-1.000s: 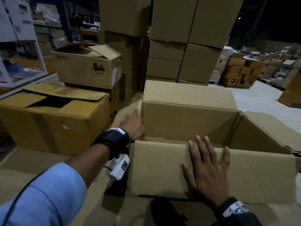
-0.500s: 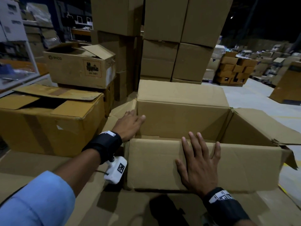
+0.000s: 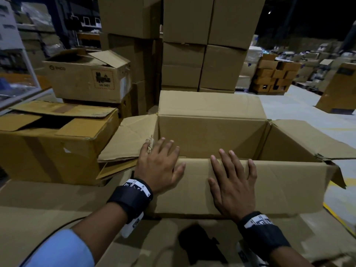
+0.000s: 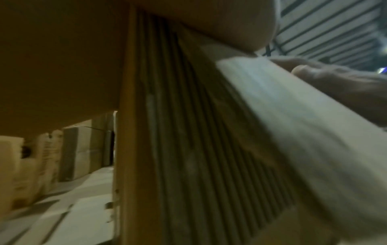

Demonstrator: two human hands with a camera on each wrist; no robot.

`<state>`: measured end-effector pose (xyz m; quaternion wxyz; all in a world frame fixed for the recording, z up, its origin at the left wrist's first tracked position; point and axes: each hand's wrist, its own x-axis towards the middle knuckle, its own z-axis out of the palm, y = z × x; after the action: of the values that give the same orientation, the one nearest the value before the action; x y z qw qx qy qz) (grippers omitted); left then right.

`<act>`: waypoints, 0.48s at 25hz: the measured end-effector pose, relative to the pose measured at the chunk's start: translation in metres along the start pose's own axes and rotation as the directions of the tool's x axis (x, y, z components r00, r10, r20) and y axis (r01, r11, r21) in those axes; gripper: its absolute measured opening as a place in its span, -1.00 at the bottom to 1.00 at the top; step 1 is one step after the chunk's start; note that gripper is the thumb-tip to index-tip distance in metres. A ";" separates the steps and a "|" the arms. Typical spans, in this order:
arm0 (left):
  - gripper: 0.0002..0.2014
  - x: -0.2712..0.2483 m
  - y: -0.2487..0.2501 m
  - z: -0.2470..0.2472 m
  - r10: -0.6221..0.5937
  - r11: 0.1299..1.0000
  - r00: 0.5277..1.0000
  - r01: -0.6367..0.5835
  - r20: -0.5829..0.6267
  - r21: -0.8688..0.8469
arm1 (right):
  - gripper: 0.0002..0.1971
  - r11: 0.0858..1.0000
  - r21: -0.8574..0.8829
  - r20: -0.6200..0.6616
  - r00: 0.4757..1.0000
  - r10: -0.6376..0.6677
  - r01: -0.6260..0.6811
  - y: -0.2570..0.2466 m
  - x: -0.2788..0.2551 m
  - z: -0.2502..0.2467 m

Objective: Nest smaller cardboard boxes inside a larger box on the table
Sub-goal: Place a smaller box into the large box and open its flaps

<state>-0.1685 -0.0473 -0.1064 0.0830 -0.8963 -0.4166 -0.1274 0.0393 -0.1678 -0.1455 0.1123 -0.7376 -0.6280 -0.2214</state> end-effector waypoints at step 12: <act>-0.10 0.002 0.000 -0.013 0.016 1.000 0.997 -0.017 0.074 0.014 | -0.39 0.996 0.082 0.113 0.993 0.018 -0.028 0.002 -0.003 -0.025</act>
<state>-0.1694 -0.0490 -0.0936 0.0752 -0.9032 -0.4128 -0.0904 0.0359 -0.1814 -0.1250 0.1101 -0.7506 -0.6335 -0.1521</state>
